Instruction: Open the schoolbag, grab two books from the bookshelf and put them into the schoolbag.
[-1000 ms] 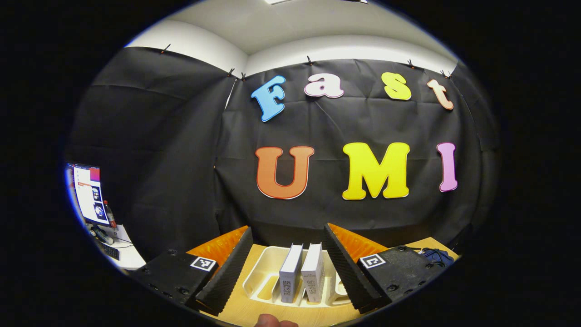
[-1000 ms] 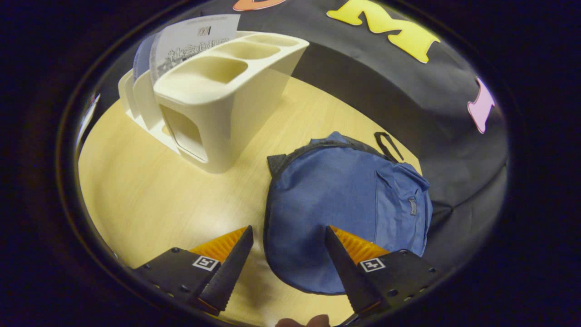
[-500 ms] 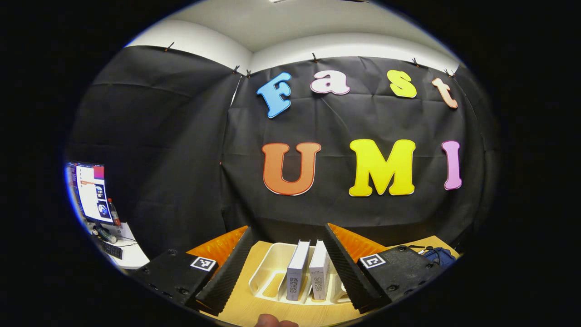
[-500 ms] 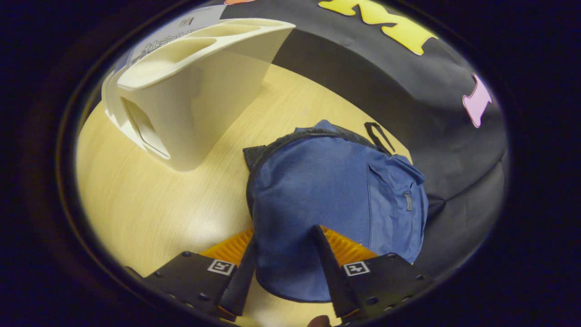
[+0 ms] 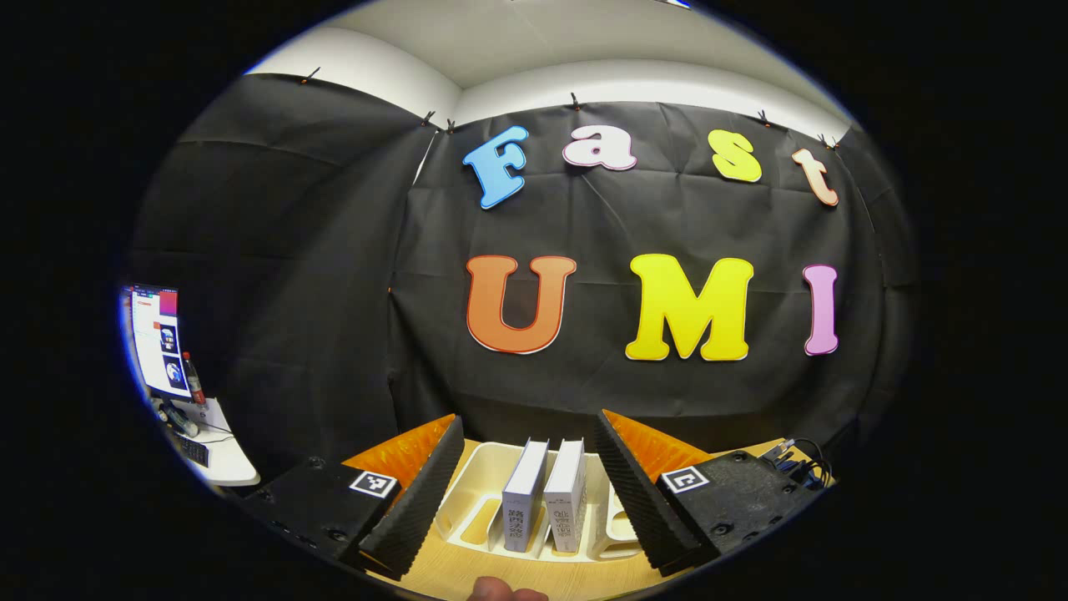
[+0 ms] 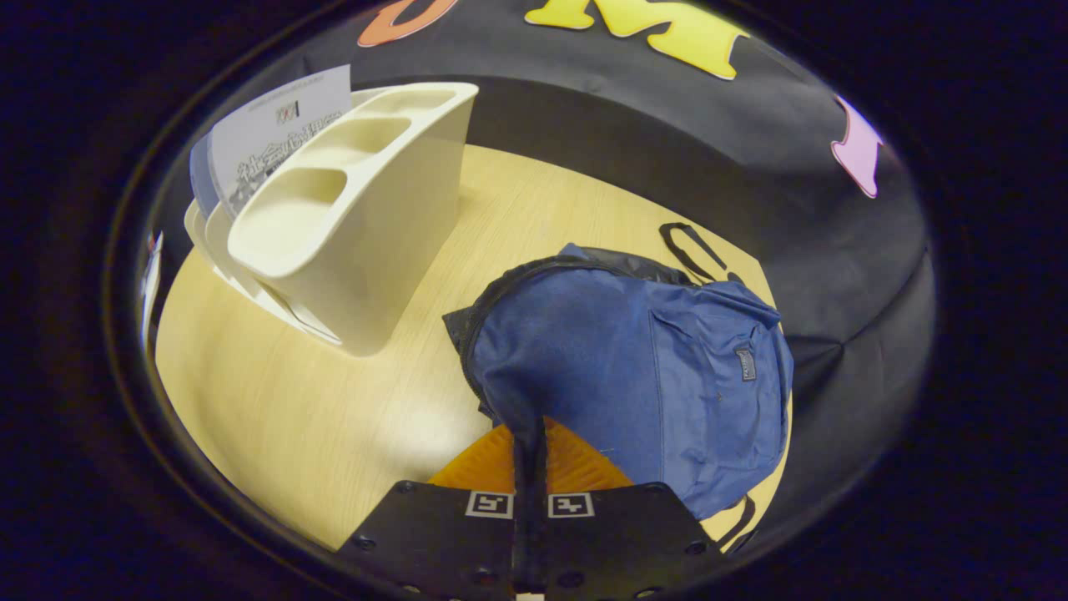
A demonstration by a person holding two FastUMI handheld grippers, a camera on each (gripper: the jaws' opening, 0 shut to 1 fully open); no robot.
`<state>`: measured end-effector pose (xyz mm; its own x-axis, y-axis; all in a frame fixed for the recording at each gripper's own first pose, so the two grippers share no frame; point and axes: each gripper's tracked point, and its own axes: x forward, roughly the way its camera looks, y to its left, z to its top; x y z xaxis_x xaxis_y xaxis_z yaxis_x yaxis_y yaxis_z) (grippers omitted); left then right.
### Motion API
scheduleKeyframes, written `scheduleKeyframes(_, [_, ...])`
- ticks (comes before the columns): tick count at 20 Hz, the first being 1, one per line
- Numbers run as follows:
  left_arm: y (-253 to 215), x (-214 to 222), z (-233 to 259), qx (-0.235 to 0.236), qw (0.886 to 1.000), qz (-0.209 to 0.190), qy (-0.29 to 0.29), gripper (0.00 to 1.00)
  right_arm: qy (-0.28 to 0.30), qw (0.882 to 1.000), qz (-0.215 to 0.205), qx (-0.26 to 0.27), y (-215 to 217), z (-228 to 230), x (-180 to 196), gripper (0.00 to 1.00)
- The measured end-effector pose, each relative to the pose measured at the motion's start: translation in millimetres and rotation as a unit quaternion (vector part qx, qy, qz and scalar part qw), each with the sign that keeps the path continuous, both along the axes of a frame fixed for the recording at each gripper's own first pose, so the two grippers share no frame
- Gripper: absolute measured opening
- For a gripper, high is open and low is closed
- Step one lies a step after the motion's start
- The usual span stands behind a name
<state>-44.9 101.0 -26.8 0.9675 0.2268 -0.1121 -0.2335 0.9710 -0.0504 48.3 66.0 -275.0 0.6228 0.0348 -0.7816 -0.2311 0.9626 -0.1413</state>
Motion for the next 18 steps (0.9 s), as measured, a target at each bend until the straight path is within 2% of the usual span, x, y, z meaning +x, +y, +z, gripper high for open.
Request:
scheduleKeyframes(6, [-9.8,13.5,-13.8,-0.014,0.999,-0.021,0.031,0.99,-0.029,0.998,-0.019,0.047,-37.8,57.4,0.4,0.00])
scheduleKeyframes(11, [-26.5,41.3,-22.6,-0.037,0.995,-0.066,0.062,0.99,-0.057,0.996,-0.040,0.061,-89.6,101.6,0.8,0.00])
scheduleKeyframes(15, [-29.5,56.7,-46.6,-0.049,0.986,-0.091,0.127,0.99,-0.069,0.992,-0.069,0.077,-134.1,121.5,1.0,0.00])
scheduleKeyframes(18, [-34.9,60.9,-72.6,-0.068,0.971,-0.112,0.199,0.98,-0.075,0.989,-0.090,0.088,-165.9,126.8,2.1,0.00])
